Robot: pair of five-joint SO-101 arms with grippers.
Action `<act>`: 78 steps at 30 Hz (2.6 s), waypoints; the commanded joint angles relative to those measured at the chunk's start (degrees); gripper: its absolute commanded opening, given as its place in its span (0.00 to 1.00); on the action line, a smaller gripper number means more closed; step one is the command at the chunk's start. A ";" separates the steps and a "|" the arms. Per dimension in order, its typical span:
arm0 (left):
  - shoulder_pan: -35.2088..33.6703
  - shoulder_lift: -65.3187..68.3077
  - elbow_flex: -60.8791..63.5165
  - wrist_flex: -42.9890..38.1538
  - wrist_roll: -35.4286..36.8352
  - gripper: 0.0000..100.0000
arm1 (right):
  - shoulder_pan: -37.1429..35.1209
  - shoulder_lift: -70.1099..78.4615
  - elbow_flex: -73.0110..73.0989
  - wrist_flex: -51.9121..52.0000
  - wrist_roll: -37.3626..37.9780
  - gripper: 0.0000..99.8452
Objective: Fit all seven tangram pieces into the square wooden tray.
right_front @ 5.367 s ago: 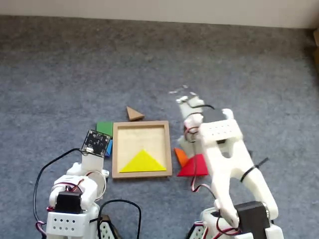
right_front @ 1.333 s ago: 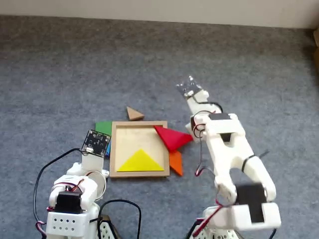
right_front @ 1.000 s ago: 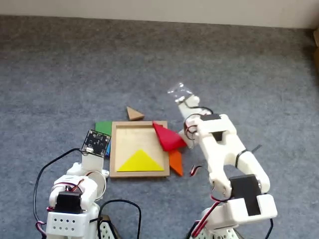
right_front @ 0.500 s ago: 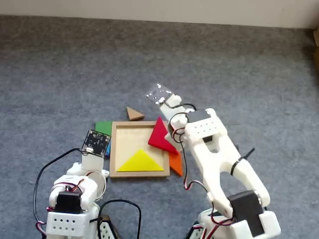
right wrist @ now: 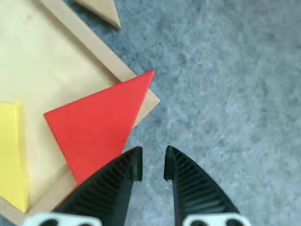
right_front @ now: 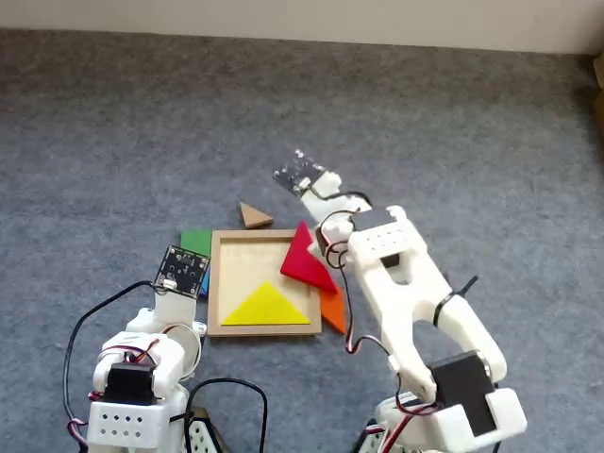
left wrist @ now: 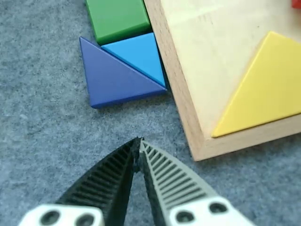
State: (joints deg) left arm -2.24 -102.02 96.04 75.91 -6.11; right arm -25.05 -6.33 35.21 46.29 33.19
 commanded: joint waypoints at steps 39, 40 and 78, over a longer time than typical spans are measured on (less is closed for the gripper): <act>0.48 -2.15 1.10 0.18 -0.26 0.00 | -10.68 0.84 -2.15 8.92 -0.88 0.09; 0.48 -2.15 1.10 0.18 -0.26 0.00 | -9.98 -0.75 -2.15 8.92 -0.88 0.09; 0.48 -2.15 1.10 0.18 -0.26 0.00 | -8.31 3.21 -0.66 3.30 -8.44 0.09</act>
State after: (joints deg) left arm -2.24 -102.02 96.04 75.91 -6.11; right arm -35.69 -1.49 35.47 45.41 24.04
